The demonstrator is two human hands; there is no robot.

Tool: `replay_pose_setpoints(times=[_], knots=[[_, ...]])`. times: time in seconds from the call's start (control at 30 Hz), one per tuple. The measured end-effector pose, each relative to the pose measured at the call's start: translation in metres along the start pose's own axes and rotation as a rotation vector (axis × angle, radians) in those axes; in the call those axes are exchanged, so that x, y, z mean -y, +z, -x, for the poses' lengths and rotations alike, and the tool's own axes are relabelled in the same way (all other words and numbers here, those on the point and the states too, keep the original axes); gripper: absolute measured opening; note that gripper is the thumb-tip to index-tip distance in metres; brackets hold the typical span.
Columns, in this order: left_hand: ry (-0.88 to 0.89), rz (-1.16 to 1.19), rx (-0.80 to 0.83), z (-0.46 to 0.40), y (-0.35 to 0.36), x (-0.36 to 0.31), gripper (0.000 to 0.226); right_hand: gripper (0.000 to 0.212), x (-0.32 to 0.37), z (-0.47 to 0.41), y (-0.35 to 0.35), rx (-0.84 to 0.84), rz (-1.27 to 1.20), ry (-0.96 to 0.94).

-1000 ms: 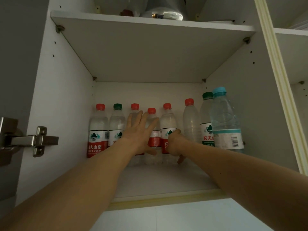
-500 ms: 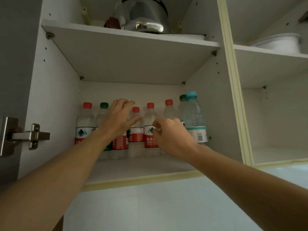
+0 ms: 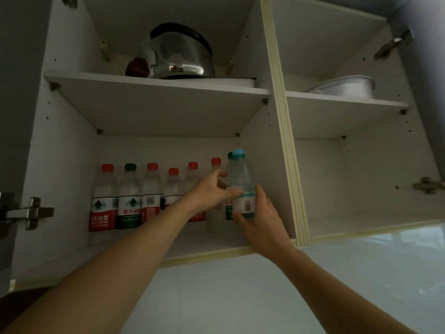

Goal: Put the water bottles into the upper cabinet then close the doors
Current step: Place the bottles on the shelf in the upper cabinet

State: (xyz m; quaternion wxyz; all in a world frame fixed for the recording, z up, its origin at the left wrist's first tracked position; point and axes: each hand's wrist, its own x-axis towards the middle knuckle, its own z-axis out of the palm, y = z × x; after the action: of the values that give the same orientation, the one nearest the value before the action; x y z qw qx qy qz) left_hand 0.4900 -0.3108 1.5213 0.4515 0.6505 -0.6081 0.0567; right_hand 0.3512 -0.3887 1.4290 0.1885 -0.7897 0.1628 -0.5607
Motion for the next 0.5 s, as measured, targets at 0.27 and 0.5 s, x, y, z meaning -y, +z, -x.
replay_pose_setpoints(times=[0.27, 0.5], knots=[[-0.037, 0.171, -0.088, 0.004, 0.027, -0.009, 0.045, 0.066, -0.011, -0.006, -0.015, 0.088, -0.273, 0.041], [-0.094, 0.178, -0.178, 0.028, -0.007, -0.004, 0.043, 0.069, -0.012, -0.008, -0.017, 0.136, -0.137, 0.061]])
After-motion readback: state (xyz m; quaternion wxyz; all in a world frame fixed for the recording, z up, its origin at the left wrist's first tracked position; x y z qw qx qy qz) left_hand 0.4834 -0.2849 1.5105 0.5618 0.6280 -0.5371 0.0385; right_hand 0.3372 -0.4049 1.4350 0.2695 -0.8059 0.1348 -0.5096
